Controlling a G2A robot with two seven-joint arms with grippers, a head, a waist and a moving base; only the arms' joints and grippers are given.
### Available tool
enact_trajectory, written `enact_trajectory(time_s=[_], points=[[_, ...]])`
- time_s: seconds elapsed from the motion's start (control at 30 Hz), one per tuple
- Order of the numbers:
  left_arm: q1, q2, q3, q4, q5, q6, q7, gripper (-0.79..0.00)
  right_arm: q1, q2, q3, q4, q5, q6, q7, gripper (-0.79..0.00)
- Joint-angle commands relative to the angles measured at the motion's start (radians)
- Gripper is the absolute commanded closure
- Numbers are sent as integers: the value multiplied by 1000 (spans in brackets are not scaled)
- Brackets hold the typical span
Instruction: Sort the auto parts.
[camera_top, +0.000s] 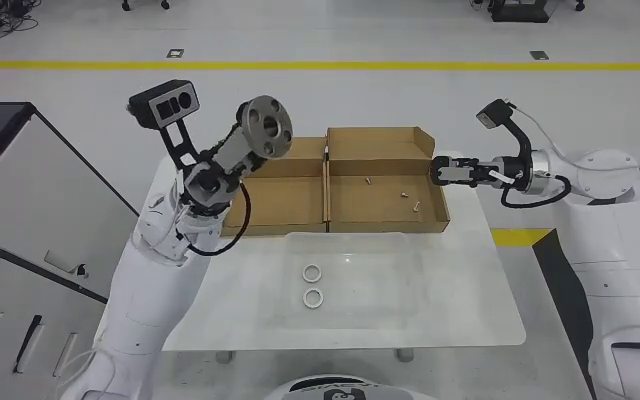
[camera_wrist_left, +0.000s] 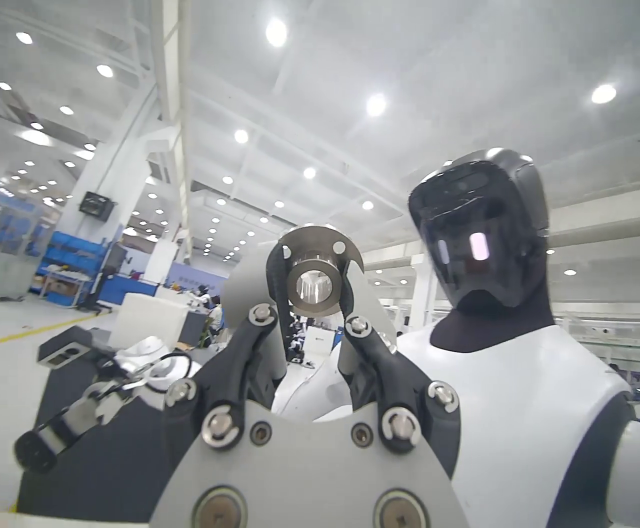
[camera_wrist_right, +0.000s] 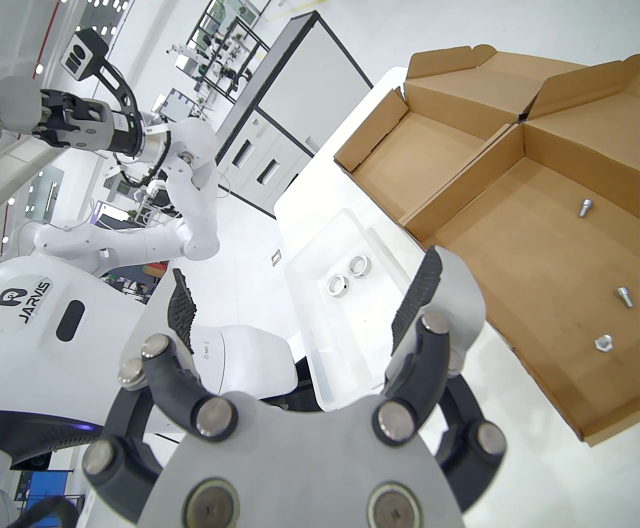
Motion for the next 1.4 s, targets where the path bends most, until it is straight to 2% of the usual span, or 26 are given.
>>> enact_trajectory(time_s=[0.0, 0.37, 0.8, 1.1, 1.37], points=[[2, -1, -7, 4, 83, 28, 21, 0, 0, 0, 0, 0, 0, 0, 0, -785], [13, 4, -28, 22, 470, 193, 59, 0, 0, 0, 0, 0, 0, 0, 0, -785], [5, 6, 5, 39, 726, 301, 74, 0, 0, 0, 0, 0, 0, 0, 0, -785], [-20, 19, 12, 52, 975, 395, -35, 0, 0, 0, 0, 0, 0, 0, 0, -785], [-107, 21, 60, 152, 1079, 437, -148, 0, 0, 0, 0, 0, 0, 0, 0, -785]])
